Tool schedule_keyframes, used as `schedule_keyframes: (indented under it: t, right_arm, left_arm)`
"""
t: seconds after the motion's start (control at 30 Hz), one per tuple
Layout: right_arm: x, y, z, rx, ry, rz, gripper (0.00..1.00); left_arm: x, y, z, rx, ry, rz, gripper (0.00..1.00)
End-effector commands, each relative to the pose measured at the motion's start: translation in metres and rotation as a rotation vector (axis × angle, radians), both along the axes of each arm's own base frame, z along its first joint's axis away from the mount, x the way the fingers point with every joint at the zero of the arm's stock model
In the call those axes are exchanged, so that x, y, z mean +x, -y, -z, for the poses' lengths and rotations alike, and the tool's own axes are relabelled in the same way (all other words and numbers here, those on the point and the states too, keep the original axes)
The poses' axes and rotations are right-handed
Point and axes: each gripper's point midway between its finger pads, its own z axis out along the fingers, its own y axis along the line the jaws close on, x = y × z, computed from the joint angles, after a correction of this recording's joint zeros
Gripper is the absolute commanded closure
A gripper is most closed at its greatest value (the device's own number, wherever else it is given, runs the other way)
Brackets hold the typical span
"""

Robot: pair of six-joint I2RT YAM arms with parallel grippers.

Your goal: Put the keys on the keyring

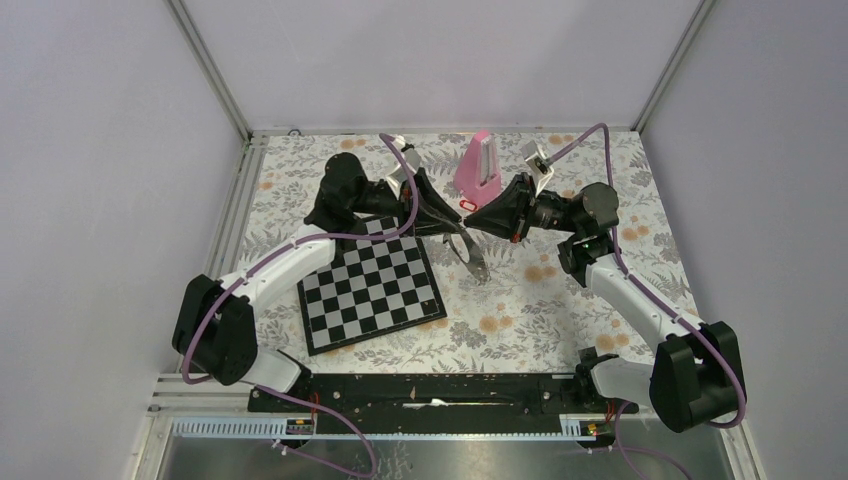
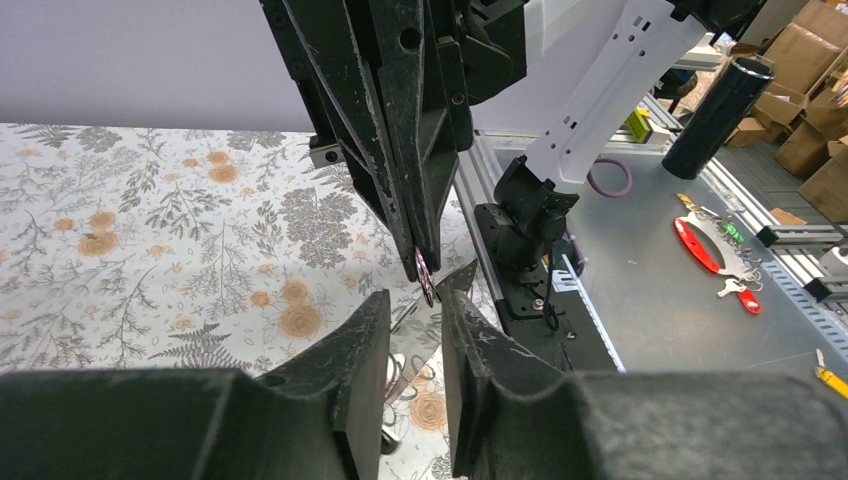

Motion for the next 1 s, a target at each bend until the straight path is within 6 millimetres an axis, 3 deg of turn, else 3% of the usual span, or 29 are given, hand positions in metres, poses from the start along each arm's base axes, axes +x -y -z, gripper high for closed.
schedule_keyframes:
  t: [0.0,0.33,0.53,0.77,0.97]
  right_arm:
    - [0.002,0.000,-0.011,0.028,0.077,0.025,1.00]
    - [0.007,0.000,-0.002,0.005,0.072,0.046,1.00]
    - [0.010,0.001,0.006,-0.030,0.074,0.058,1.00]
    - [0.012,0.002,0.015,-0.069,0.083,0.066,1.00]
    - [0.012,0.002,0.017,-0.073,0.084,0.064,1.00]
  left_arm:
    - [0.004,0.006,-0.015,-0.026,0.053,-0.001,0.77]
    - [0.001,0.009,-0.012,-0.021,0.048,0.014,0.94]
    - [0.002,0.009,-0.012,-0.014,0.061,0.009,0.97]
    - [0.006,0.010,-0.011,0.001,0.064,-0.006,0.86]
    - [0.007,0.010,-0.009,0.006,0.062,-0.010,0.82]
